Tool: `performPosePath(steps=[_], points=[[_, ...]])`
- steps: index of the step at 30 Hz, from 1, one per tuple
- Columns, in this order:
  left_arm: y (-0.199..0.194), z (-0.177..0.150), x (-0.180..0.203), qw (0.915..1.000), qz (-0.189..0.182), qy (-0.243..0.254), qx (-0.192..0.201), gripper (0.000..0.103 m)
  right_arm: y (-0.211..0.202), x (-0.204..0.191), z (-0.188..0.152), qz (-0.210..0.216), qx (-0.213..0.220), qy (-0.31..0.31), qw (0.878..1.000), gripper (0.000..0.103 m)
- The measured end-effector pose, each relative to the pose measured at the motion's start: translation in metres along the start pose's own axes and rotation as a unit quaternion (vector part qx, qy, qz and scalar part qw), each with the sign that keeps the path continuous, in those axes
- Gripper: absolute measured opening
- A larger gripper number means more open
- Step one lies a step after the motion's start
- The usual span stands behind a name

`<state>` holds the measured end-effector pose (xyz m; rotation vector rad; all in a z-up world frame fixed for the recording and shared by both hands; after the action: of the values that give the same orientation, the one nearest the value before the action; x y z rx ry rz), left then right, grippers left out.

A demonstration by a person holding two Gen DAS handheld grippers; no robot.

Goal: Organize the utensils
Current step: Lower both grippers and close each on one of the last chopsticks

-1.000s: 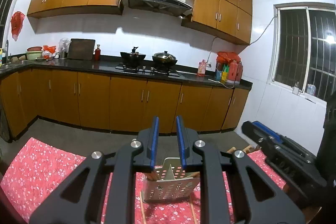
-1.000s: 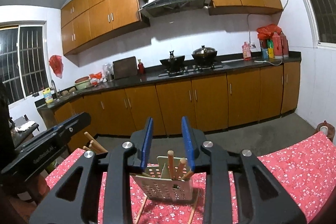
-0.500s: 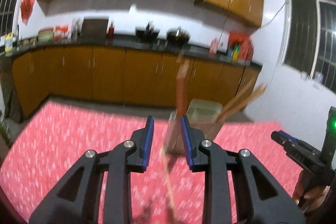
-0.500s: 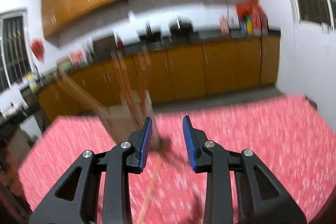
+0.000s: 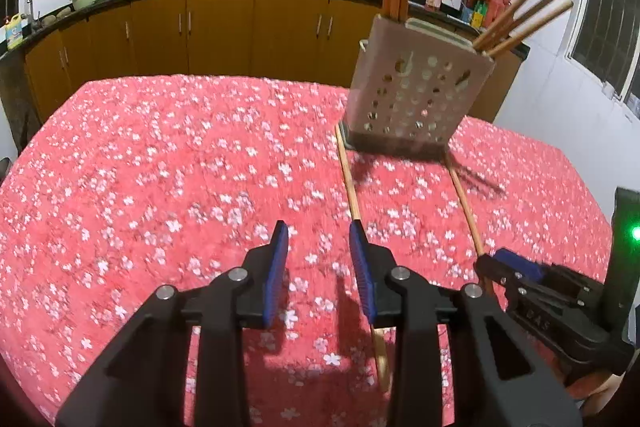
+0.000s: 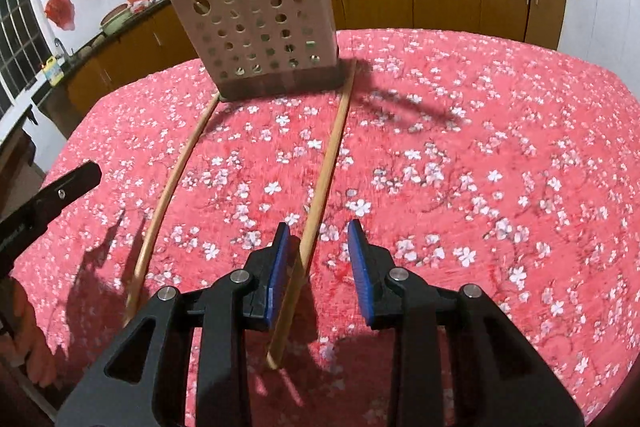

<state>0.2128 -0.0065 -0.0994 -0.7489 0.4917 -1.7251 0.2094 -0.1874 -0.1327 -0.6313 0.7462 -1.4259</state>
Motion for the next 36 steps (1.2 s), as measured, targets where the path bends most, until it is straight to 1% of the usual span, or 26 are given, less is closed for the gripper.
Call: performPosePath(steps=[4, 10, 11, 12, 13, 19, 23, 28, 31, 33, 36], points=[[0.004, -0.005, 0.005, 0.9999, -0.008, 0.004, -0.011, 0.032, 0.002, 0.000, -0.001, -0.011, 0.005, 0.000, 1.000, 0.023], [0.015, -0.012, 0.018, 0.9993, -0.010, 0.022, -0.028, 0.032, -0.001, 0.003, -0.003, -0.025, 0.008, -0.007, 1.000, 0.021], [0.017, -0.013, 0.020, 0.9992, -0.009, 0.024, -0.030, 0.032, -0.001, 0.005, -0.003, -0.030, 0.007, -0.006, 0.999, 0.013], [0.019, -0.014, 0.021, 0.9991, -0.008, 0.026, -0.032, 0.032, -0.001, 0.006, -0.004, -0.034, 0.007, -0.004, 0.999, 0.009], [0.021, -0.015, 0.022, 0.9989, -0.006, 0.028, -0.035, 0.032, 0.000, 0.008, -0.003, -0.033, 0.006, 0.001, 0.999, 0.008], [0.029, -0.019, 0.024, 0.9981, 0.001, 0.037, -0.049, 0.032, 0.000, 0.038, 0.000, -0.053, 0.006, 0.039, 0.998, 0.007], [0.033, -0.021, 0.025, 0.9977, 0.000, 0.040, -0.055, 0.032, -0.002, 0.054, 0.000, -0.058, 0.003, 0.060, 0.996, 0.007], [0.037, -0.024, 0.030, 0.9969, 0.004, 0.051, -0.060, 0.032, -0.003, 0.063, -0.001, -0.059, 0.000, 0.069, 0.996, 0.007], [0.043, -0.026, 0.028, 0.9959, 0.015, 0.055, -0.070, 0.022, -0.003, 0.062, -0.001, -0.059, 0.000, 0.067, 0.996, 0.007], [0.042, -0.027, 0.026, 0.9957, 0.024, 0.059, -0.067, 0.015, -0.004, 0.061, -0.001, -0.059, 0.000, 0.066, 0.996, 0.007], [0.043, -0.026, 0.021, 0.9958, 0.030, 0.055, -0.066, 0.009, -0.004, 0.060, -0.002, -0.059, 0.001, 0.066, 0.996, 0.008]])
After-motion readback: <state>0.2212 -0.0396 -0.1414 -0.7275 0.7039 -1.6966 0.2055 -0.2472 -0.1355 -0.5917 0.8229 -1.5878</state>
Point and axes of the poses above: each gripper's, at about its wrist camera, not at the fingertips, and y roughly the way its jaws point, x to its right, z to its top, the point moved 6 cm from there along y, roughly the way its jaws point, and after that the axes turned 7 degrees about -z, right-handed, at the moved point
